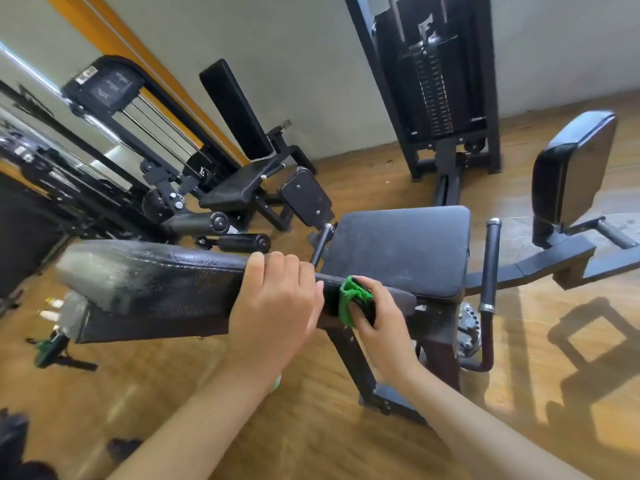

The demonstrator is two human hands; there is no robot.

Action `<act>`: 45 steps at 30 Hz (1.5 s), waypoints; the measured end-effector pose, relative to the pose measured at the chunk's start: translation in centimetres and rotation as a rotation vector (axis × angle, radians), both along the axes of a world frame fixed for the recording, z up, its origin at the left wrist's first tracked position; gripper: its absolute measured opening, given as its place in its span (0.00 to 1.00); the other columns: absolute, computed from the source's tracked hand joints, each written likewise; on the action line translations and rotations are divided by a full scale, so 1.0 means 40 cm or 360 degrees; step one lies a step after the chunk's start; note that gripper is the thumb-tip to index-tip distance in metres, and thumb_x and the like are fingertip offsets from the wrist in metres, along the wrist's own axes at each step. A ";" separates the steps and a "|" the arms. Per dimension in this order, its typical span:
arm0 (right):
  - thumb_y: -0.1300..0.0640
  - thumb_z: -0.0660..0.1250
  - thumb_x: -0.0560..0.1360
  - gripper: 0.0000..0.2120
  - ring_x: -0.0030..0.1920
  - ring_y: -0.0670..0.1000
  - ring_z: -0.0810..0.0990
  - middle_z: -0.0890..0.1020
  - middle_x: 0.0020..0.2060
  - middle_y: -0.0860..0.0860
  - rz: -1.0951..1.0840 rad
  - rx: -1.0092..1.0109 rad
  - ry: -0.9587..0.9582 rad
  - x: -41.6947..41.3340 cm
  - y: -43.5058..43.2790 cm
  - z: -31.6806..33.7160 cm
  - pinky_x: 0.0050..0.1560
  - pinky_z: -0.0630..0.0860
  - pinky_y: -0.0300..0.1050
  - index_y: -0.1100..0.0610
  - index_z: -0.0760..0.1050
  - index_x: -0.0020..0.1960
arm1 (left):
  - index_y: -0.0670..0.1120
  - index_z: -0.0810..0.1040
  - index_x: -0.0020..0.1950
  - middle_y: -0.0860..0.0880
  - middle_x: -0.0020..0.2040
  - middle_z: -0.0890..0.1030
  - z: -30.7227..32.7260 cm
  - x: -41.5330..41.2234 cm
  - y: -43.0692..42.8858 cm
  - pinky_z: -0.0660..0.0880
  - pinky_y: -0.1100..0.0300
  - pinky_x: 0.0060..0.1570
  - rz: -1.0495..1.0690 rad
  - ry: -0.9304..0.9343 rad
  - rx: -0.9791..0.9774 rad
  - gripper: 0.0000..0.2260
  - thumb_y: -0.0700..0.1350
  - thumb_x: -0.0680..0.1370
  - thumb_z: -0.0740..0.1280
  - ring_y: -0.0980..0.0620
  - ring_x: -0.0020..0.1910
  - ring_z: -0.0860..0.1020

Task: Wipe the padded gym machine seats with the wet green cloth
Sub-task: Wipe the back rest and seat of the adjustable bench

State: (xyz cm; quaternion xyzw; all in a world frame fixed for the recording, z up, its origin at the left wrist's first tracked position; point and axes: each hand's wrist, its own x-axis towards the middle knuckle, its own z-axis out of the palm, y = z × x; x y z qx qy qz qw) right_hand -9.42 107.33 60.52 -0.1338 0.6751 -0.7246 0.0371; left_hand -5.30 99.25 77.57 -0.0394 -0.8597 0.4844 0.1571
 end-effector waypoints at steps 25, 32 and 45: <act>0.64 0.65 0.76 0.21 0.55 0.45 0.73 0.75 0.54 0.48 -0.0168 -0.0168 0.0050 0.028 -0.042 -0.019 0.57 0.68 0.30 0.56 0.70 0.69 | 0.42 0.73 0.46 0.46 0.40 0.77 -0.006 -0.004 0.001 0.65 0.50 0.52 0.0032 0.0095 -0.0214 0.15 0.53 0.81 0.56 0.44 0.42 0.76; 0.67 0.65 0.76 0.21 0.54 0.46 0.72 0.76 0.54 0.53 -0.0296 -0.0091 0.0022 0.004 -0.055 -0.092 0.58 0.68 0.30 0.59 0.70 0.68 | 0.43 0.76 0.52 0.44 0.47 0.79 0.004 0.014 0.033 0.63 0.47 0.58 0.0260 -0.0065 0.0032 0.18 0.55 0.80 0.55 0.42 0.50 0.75; 0.67 0.63 0.77 0.20 0.52 0.46 0.70 0.71 0.52 0.49 -0.0521 -0.0080 -0.0073 -0.031 -0.088 -0.215 0.53 0.66 0.34 0.58 0.70 0.68 | 0.44 0.77 0.50 0.45 0.45 0.78 -0.154 -0.089 0.053 0.68 0.45 0.61 0.0180 -0.0297 0.0205 0.15 0.55 0.75 0.63 0.43 0.48 0.75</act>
